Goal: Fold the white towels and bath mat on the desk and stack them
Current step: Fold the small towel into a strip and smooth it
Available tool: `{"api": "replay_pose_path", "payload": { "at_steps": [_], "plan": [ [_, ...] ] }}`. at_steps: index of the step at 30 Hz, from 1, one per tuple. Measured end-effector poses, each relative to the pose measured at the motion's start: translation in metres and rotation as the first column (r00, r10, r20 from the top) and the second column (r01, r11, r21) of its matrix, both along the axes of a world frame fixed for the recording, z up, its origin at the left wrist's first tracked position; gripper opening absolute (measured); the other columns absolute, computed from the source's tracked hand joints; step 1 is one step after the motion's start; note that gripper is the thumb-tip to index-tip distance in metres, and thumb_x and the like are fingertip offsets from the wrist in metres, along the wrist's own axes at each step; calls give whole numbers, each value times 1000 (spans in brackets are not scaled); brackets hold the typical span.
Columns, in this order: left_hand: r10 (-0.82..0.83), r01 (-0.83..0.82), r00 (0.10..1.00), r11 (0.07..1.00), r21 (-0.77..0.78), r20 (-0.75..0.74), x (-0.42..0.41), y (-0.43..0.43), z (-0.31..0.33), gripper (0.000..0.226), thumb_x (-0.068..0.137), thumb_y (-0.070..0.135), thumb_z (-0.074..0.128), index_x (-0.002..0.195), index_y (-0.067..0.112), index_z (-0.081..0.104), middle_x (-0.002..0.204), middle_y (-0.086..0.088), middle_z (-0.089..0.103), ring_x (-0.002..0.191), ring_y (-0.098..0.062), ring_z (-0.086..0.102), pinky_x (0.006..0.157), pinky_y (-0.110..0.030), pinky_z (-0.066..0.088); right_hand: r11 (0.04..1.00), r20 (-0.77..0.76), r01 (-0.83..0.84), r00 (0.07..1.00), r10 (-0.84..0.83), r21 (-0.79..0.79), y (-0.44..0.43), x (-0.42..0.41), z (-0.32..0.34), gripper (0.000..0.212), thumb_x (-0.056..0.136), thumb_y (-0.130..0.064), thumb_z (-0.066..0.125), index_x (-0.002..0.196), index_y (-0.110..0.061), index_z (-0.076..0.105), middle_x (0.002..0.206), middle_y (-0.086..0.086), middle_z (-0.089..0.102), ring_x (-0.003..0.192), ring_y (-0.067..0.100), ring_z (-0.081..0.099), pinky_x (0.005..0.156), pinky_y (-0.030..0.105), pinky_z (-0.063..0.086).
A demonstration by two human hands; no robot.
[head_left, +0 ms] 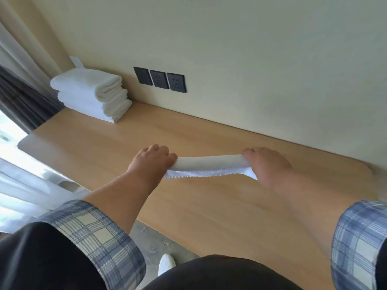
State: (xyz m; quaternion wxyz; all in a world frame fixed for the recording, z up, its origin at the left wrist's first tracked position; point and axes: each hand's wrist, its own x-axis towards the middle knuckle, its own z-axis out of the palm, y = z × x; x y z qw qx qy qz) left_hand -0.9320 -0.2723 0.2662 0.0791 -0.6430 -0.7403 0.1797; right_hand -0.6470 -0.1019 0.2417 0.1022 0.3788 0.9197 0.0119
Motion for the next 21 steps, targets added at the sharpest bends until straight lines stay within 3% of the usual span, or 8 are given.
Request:
{"api": "replay_pose_path", "payload": {
  "at_steps": [4, 8, 13, 17, 21],
  "plan": [
    [-130, 130, 991, 992, 11, 12, -70, 41, -18, 65, 78, 8, 64, 134, 35, 42, 124, 7, 46, 114, -21, 43, 99, -32, 40, 990, -21, 141, 990, -141, -1, -9, -39, -23, 56, 80, -6, 55, 131, -25, 46, 113, -3, 62, 99, 24, 60, 82, 34, 48],
    [-293, 294, 954, 956, -17, 58, -132, 66, -48, 64, 86, 11, 56, 139, 42, 41, 139, 11, 43, 131, -21, 34, 112, -34, 25, 955, -98, 289, 951, -294, -63, -39, -74, -58, 66, 88, -12, 51, 150, -31, 33, 141, -6, 53, 119, 25, 58, 94, 36, 47],
    [-373, 382, 924, 882, -277, 86, -180, 42, -111, 69, 99, 11, 38, 158, 36, 13, 166, 10, 14, 154, -20, 3, 122, -38, -4, 898, -18, 343, 932, -361, -275, -108, -99, -102, 76, 87, 1, 44, 155, -30, 25, 150, -7, 46, 128, 24, 52, 98, 39, 49],
    [-359, 384, 923, 822, -420, 141, -201, 11, -152, 77, 99, 6, 42, 161, 25, 0, 169, 2, 0, 155, -22, -3, 123, -39, 3, 865, 93, 339, 940, -329, -371, -154, -108, -126, 82, 83, 7, 47, 153, -26, 21, 152, -2, 42, 135, 25, 44, 100, 40, 49],
    [-349, 411, 911, 793, -450, 219, -214, -9, -173, 85, 97, 5, 46, 159, 21, -10, 168, -5, -12, 155, -24, -3, 122, -36, 20, 841, 172, 382, 924, -341, -383, -171, -113, -140, 76, 96, -5, 48, 159, -23, 10, 167, 0, 9, 153, 22, 11, 116, 39, 35]
  ]
}}
